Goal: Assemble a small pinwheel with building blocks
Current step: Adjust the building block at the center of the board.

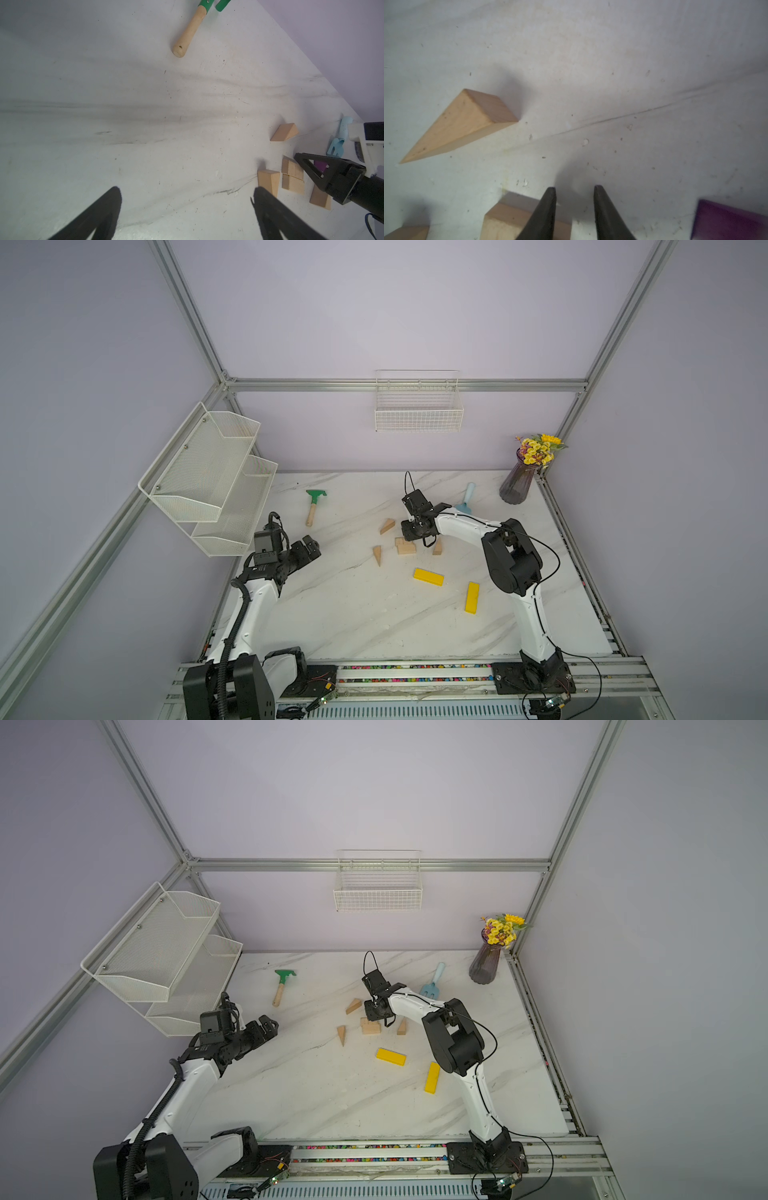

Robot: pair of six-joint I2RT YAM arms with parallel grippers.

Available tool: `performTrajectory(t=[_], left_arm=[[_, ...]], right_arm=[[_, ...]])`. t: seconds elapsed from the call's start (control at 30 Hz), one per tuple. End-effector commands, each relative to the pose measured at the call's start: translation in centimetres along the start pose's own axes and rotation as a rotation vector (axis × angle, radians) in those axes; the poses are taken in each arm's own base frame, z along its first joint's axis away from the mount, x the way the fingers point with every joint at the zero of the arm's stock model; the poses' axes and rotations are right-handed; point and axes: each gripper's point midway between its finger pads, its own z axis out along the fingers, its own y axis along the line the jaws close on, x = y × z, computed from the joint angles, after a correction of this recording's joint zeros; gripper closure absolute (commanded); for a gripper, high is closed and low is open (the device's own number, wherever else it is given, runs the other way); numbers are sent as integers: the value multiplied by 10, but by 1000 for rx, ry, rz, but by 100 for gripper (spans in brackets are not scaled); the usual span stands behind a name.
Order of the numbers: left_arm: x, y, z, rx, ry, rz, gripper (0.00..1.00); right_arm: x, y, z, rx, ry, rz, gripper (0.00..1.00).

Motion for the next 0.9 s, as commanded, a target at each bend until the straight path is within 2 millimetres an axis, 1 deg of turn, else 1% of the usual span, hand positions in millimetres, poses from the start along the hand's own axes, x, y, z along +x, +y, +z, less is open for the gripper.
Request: performTrajectory(t=[0.0, 0.1, 0.13, 0.23, 0.3, 0.33, 0.53, 0.6, 0.7, 0.8, 0.87], left_arm=[[-11, -7, -2, 29, -35, 24, 0], [-11, -6, -2, 27, -37, 23, 0], [-11, -6, -2, 27, -38, 23, 0], [-11, -7, -2, 32, -39, 24, 0], [-12, -8, -2, 36, -40, 25, 0], [-12, -8, -2, 39, -38, 25, 0], [-11, -9, -2, 45, -37, 24, 0], [-12, -9, -2, 46, -40, 25, 0], [-11, -10, -2, 48, -39, 25, 0], [-11, -10, -2, 49, -39, 25, 0], [-11, -10, -2, 48, -38, 23, 0]], right_arm=[[-26, 8, -32, -16, -65, 19, 57], [-32, 10, -51, -32, -90, 55, 46], [-31, 13, -58, -48, -99, 70, 42], [-19, 24, -70, -89, -105, 109, 32], [-8, 30, -73, -97, -92, 128, 30], [-2, 32, -72, -100, -83, 136, 29], [23, 41, -63, -113, -36, 169, 24], [28, 46, -59, -111, -27, 168, 23], [34, 43, -55, -82, -13, 180, 21], [37, 42, -54, -81, -17, 197, 19], [39, 40, -52, -73, -11, 202, 16]])
